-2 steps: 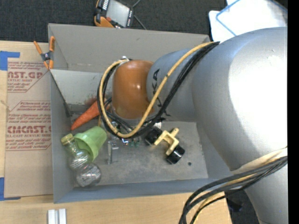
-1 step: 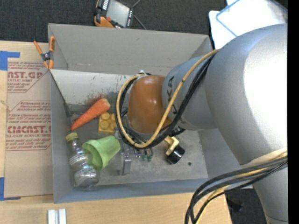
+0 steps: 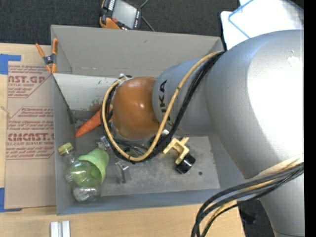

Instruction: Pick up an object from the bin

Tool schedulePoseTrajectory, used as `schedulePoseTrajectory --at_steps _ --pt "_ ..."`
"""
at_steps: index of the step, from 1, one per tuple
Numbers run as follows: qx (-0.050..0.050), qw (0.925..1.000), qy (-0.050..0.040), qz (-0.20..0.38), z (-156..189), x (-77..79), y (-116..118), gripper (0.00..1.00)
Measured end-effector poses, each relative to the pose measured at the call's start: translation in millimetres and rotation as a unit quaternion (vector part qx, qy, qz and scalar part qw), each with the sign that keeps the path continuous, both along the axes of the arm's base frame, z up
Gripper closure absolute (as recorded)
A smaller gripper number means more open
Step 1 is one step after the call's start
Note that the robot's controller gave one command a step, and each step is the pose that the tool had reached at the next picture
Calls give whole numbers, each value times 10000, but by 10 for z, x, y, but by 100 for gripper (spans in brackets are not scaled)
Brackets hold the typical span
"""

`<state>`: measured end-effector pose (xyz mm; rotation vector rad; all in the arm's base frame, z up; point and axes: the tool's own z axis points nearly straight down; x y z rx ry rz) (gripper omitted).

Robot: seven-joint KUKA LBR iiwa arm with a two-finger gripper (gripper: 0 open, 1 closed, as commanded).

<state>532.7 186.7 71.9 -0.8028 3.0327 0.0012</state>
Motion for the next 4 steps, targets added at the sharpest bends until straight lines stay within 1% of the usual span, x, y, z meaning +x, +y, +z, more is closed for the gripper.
schedulePoseTrajectory --at_steps 1,2,3,4 --pt "5 9875 20 -1579 -11 -10 -105 0" --pt "7 9983 -15 -586 -15 31 14 0" --pt "16 9856 9 -1689 -20 -196 185 0" --pt "14 9796 7 -2009 -20 -241 210 0"
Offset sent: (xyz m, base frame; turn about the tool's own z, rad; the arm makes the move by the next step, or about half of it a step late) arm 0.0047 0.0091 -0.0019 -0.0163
